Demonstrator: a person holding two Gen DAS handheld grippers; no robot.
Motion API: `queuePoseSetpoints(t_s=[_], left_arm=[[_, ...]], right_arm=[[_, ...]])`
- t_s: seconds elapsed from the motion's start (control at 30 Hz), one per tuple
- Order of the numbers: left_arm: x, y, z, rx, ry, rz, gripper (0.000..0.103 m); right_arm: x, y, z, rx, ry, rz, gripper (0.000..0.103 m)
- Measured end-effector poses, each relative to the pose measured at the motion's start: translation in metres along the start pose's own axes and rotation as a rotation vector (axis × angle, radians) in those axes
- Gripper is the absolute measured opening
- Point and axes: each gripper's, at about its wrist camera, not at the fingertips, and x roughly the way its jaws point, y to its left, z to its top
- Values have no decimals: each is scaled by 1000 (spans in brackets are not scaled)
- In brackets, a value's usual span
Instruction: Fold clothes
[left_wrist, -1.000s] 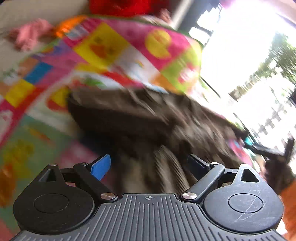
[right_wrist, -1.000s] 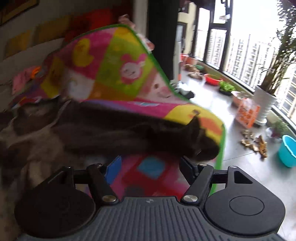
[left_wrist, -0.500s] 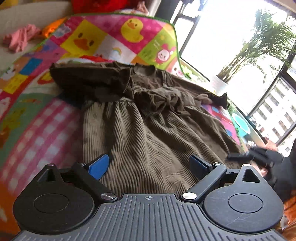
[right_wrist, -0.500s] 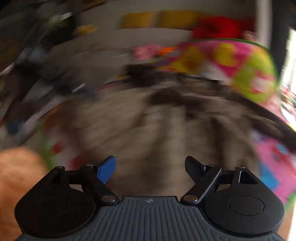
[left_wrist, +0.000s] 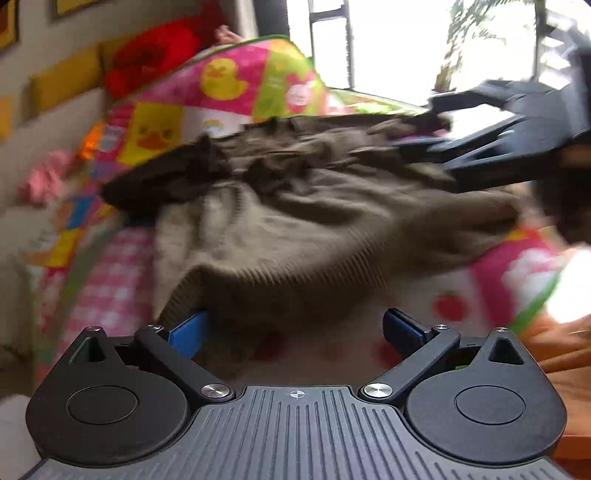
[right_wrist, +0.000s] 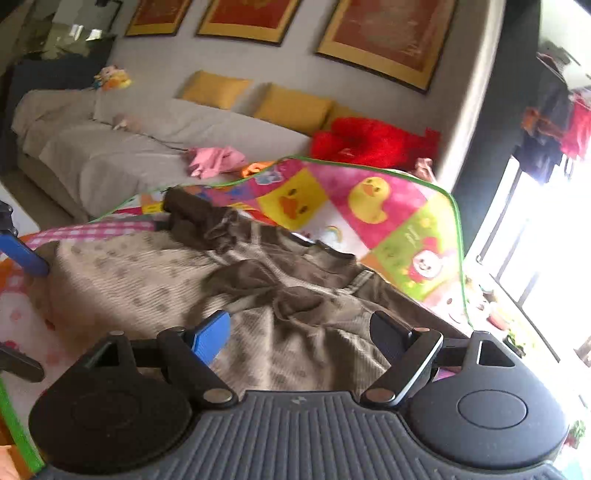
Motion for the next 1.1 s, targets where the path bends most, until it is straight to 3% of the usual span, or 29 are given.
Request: queuePoseSetpoints(t_s=[0.17, 0.27, 0.33, 0.4, 0.47, 0.5, 0.57, 0.63, 0.67, 0.77, 0.93, 1.1], left_arm=[[9, 24, 17, 69, -57, 237, 102], [-2, 47, 45, 47, -146, 326, 101], [-14, 61, 63, 0, -214, 382, 101], [-26, 72, 77, -57, -265, 407, 101], [-39, 72, 80, -106, -281, 308, 102], [-41, 64, 73, -79, -265, 245, 102], [-44, 47, 59, -26, -231, 118, 103], [-47, 30, 44, 30, -195, -5, 103], [-44, 19, 35, 83, -164, -27, 103], [-35, -4, 12, 175, -99, -23, 103], [-32, 6, 5, 114, -66, 6, 103], [-31, 13, 2, 106, -52, 29, 103]], right_arm=[[-20, -3, -14, 30, 71, 176, 86], [-25, 14, -24, 1, 108, 283, 88], [-23, 30, -32, -65, 117, 286, 88], [-15, 37, -37, -115, 124, 231, 88], [-7, 31, -39, -118, 113, 148, 88], [-5, 25, -38, -96, 99, 106, 86], [-1, 10, -33, -35, 78, 37, 66], [1, -5, -27, 31, 72, -5, 54], [0, -10, -25, 49, 72, -1, 54], [-11, -13, -24, 59, 77, 87, 54], [-29, 22, -29, -19, 90, 321, 54], [-7, 57, -36, -124, 126, 355, 59]])
